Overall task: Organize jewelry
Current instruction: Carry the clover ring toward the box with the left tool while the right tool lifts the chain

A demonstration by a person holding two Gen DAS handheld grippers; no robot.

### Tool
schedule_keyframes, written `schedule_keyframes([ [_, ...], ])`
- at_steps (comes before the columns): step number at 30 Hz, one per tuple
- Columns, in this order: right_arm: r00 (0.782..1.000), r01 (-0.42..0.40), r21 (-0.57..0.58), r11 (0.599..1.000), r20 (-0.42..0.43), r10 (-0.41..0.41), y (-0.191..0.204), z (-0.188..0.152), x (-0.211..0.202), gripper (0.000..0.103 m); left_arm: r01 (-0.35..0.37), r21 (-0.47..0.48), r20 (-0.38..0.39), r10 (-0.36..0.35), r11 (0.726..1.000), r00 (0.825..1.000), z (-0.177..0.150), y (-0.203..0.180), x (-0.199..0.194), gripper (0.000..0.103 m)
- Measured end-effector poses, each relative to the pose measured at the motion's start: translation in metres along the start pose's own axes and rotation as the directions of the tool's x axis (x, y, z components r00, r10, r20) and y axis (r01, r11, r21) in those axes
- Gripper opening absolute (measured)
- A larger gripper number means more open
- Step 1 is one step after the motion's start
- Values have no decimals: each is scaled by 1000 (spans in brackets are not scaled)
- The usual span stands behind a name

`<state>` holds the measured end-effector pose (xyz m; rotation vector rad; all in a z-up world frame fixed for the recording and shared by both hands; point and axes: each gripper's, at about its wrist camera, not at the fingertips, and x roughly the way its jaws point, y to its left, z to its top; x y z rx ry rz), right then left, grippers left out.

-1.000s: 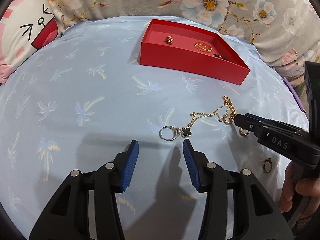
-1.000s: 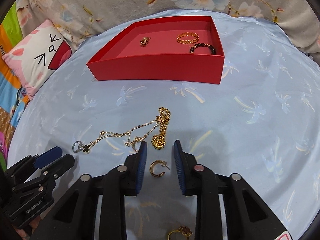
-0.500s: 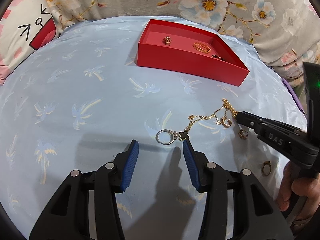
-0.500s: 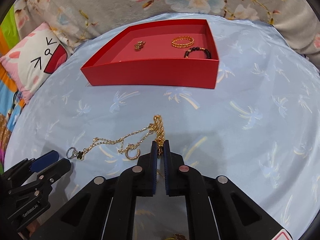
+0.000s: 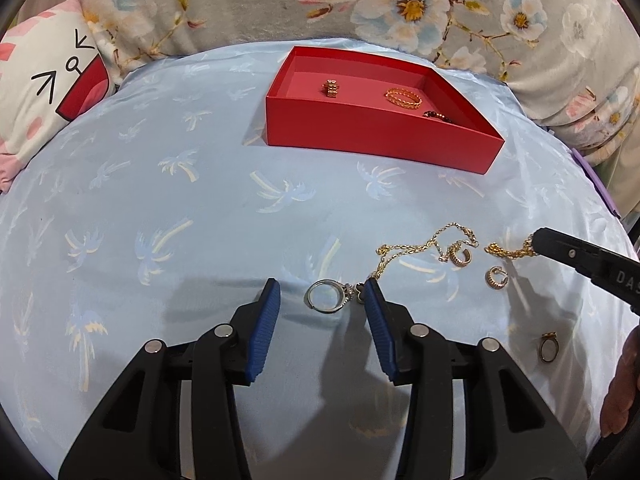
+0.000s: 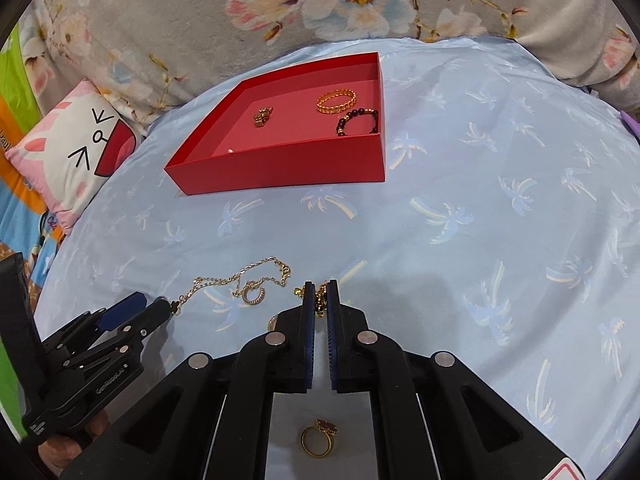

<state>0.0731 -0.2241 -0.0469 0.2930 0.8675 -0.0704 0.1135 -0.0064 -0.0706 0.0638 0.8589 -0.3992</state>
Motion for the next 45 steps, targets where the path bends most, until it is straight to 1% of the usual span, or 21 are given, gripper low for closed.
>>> schedule_keyframes([
  [1, 1000, -3, 3, 1000, 0, 3, 0, 0, 0, 5, 2, 0, 0, -2, 1000, 1000, 0, 0, 0, 34],
  [2, 1000, -6, 7, 1000, -1, 6, -1, 0, -1, 5, 1, -4, 0, -1, 1000, 1000, 1, 1, 1, 32],
  [7, 1000, -9, 13, 1000, 2, 9, -2, -1, -4, 5, 1, -9, 1, -1, 1000, 1000, 1, 2, 1, 27],
  [8, 1000, -10, 13, 1000, 2, 10, -3, -1, -4, 5, -1, -8, 1, 1, 1000, 1000, 1, 2, 1, 24],
  [15, 1000, -15, 17, 1000, 15, 15, -4, -1, -11, 5, 8, -7, -3, -8, 1000, 1000, 0, 2, 0, 23],
  [19, 999, -20, 16, 1000, 39, 19, -4, 2, -23, 5, 28, -29, -13, -28, 999, 1000, -1, 4, -6, 23],
  [25, 995, -34, 20, 999, 99, 32, -6, 13, -50, 5, 54, -42, 32, -53, 998, 998, 10, 5, -33, 23],
  [30, 990, -44, 10, 999, 136, 42, -5, 25, -69, 5, 79, -37, 80, -76, 996, 994, 28, 5, -56, 23],
  [35, 985, -41, -30, 999, 167, 45, 1, 46, -77, 5, 68, -8, 119, -67, 998, 991, 54, 1, -67, 24],
  [40, 979, -73, -70, 995, 183, 85, 12, 80, -73, 5, 85, -8, 155, -83, 996, 984, 94, 0, -62, 24],
  [45, 977, -100, -89, 991, 180, 115, 21, 122, -55, 5, 93, 6, 168, -93, 996, 981, 141, -1, -40, 24],
])
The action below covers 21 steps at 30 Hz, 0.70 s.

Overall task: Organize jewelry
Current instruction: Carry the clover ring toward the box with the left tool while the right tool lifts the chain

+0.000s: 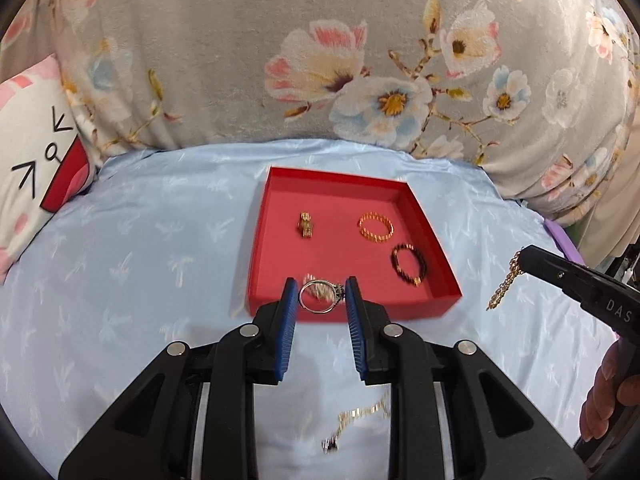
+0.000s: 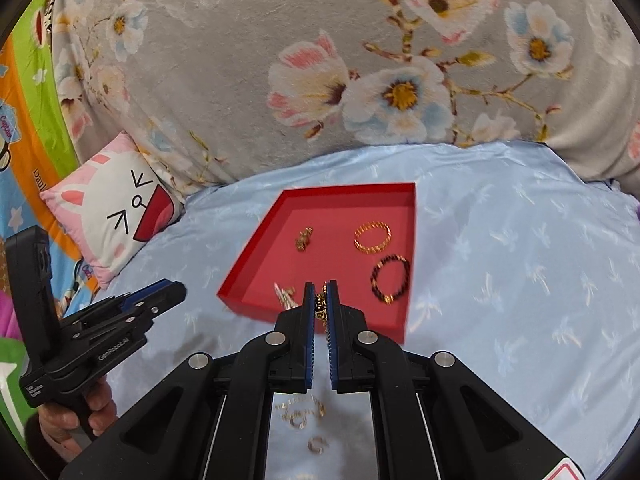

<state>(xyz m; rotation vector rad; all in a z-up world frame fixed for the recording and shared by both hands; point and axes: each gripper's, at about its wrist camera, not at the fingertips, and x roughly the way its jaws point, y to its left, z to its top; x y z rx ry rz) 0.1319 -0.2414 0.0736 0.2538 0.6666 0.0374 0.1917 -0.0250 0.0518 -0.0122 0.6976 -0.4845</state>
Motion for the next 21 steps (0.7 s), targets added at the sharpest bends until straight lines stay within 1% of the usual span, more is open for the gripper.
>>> schedule_keyframes([
  [2, 1000, -17, 5, 1000, -11, 17, -1, 15, 16, 5, 15, -9, -3, -15, 1000, 1000, 14, 3, 14, 24],
  [4, 1000, -13, 0, 1000, -20, 13, 1, 26, 31, 5, 27, -12, -5, -27, 1000, 1000, 25, 5, 26, 24],
  [7, 999, -15, -6, 1000, -40, 15, 3, 39, 55, 5, 31, -5, -9, -31, 1000, 999, 39, 8, 47, 24],
  [10, 998, -20, -7, 1000, -65, 19, 5, 47, 81, 5, 18, -4, -15, -18, 1000, 1000, 46, 12, 68, 24],
  [15, 992, -23, 5, 1000, -124, 24, 3, 49, 123, 5, 4, -19, -57, -5, 1000, 998, 54, 23, 103, 24],
  [21, 982, -22, 24, 999, -187, 26, -4, 38, 159, 5, -9, -6, -94, 8, 1000, 996, 53, 25, 131, 24],
])
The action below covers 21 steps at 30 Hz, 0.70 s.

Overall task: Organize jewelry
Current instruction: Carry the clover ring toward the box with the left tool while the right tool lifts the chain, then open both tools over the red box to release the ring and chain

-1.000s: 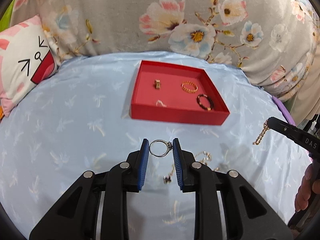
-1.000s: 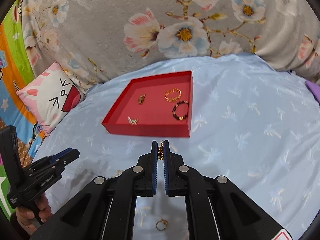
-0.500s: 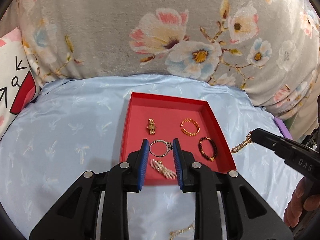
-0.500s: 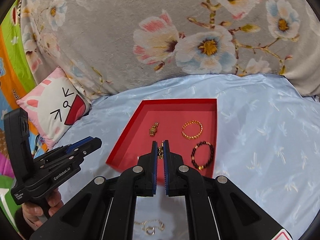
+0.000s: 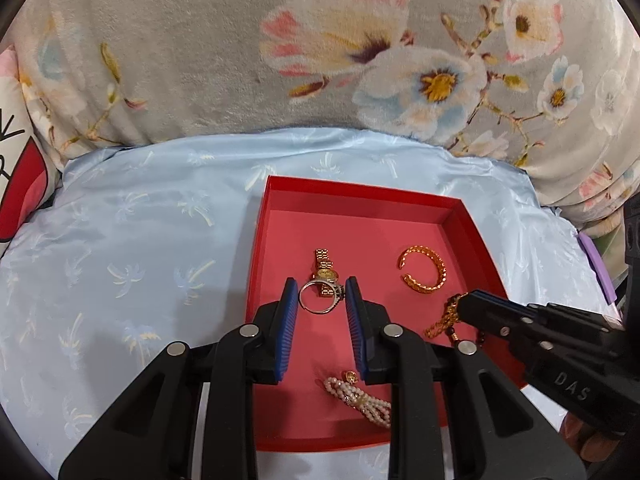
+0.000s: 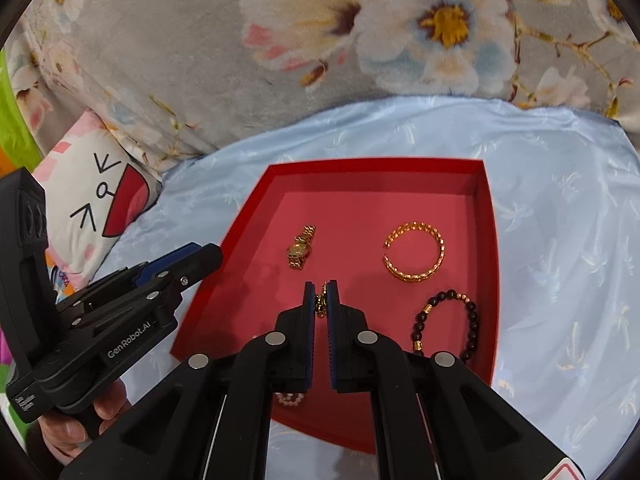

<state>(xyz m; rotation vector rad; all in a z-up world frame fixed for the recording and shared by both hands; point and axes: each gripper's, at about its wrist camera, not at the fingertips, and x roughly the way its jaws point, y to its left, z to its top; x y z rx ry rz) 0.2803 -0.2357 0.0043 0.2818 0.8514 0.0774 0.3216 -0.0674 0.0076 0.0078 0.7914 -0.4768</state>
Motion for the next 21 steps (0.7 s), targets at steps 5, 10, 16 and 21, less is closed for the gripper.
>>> schedule_keyframes([
  [5, 999, 19, 11, 1000, -27, -19, -7, -3, 21, 5, -1, 1, -28, 1, 1000, 1000, -2, -2, 17, 24],
  [10, 1000, 30, 15, 999, -9, -29, -11, -4, 23, 7, -10, -6, -37, 10, 1000, 999, -2, -2, 28, 24],
  [16, 999, 45, 12, 999, 21, -45, -13, -4, 13, 9, -19, -40, -21, 18, 999, 1000, 1, 3, 25, 34],
  [21, 997, 47, 8, 999, 58, -48, -12, -13, -7, 9, -12, -69, 11, 13, 998, 1000, -1, 9, 6, 41],
])
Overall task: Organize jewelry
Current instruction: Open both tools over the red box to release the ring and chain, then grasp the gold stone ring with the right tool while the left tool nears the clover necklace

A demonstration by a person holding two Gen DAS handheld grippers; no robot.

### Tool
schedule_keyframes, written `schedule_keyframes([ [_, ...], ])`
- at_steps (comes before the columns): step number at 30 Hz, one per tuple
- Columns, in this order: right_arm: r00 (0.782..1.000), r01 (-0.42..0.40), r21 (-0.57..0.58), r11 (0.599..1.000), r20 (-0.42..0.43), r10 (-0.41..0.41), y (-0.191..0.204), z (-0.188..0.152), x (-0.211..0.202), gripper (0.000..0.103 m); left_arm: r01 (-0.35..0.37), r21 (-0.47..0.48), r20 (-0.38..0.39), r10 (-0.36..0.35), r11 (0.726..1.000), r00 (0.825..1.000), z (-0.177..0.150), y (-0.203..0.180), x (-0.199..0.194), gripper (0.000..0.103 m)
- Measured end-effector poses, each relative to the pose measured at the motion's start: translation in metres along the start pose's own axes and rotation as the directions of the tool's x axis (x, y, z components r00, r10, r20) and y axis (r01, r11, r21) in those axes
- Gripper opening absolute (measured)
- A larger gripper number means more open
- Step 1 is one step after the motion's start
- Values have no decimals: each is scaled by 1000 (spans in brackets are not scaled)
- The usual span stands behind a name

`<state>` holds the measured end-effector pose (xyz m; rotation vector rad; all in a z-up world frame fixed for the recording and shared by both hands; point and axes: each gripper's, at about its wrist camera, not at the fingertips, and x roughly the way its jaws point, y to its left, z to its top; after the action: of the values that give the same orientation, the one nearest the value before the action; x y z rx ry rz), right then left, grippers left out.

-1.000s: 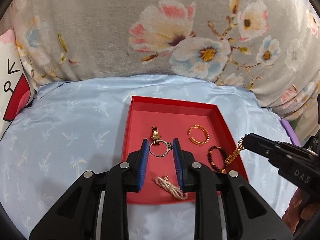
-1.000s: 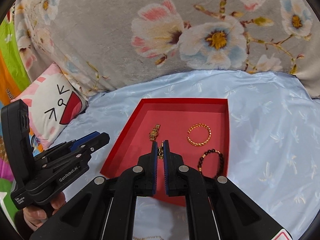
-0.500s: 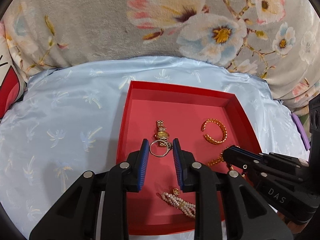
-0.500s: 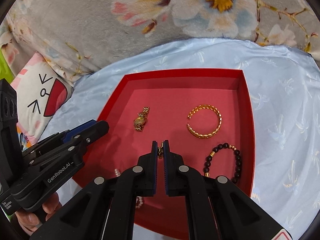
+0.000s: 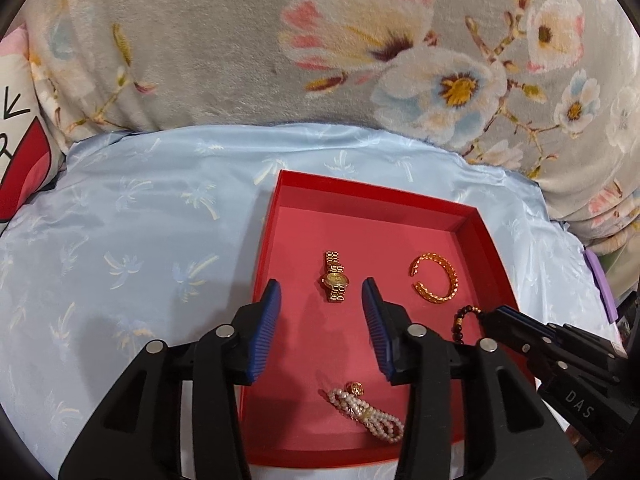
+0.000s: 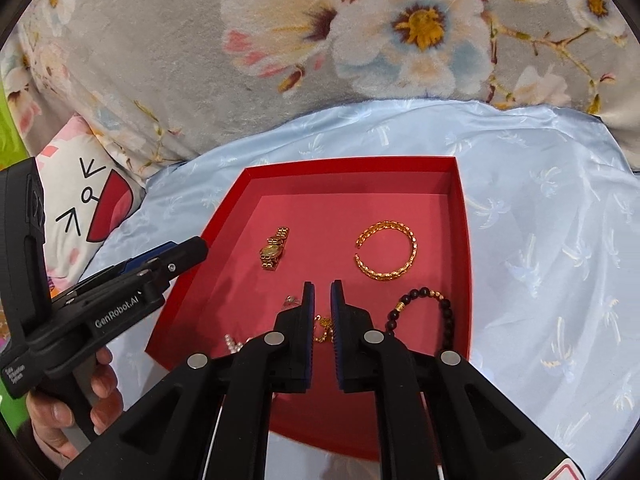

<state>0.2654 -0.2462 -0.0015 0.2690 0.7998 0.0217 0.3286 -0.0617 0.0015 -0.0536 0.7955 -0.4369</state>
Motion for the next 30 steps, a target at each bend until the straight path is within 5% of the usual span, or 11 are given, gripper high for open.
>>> schedule_keyframes([
  [10, 999, -13, -7, 1000, 41, 13, 0, -44, -62, 16, -19, 10, 54, 19, 1000, 998, -33, 5, -58, 48],
  [19, 995, 98, -39, 994, 4, -98, -3, -118, -105, 19, -19, 38, 17, 19, 999, 1000, -104, 0, -93, 54],
  [30, 989, 110, 10, 994, -97, -109, -19, -192, -133, 20, -38, 6, -55, 38, 999, 998, -167, -1, -115, 54],
])
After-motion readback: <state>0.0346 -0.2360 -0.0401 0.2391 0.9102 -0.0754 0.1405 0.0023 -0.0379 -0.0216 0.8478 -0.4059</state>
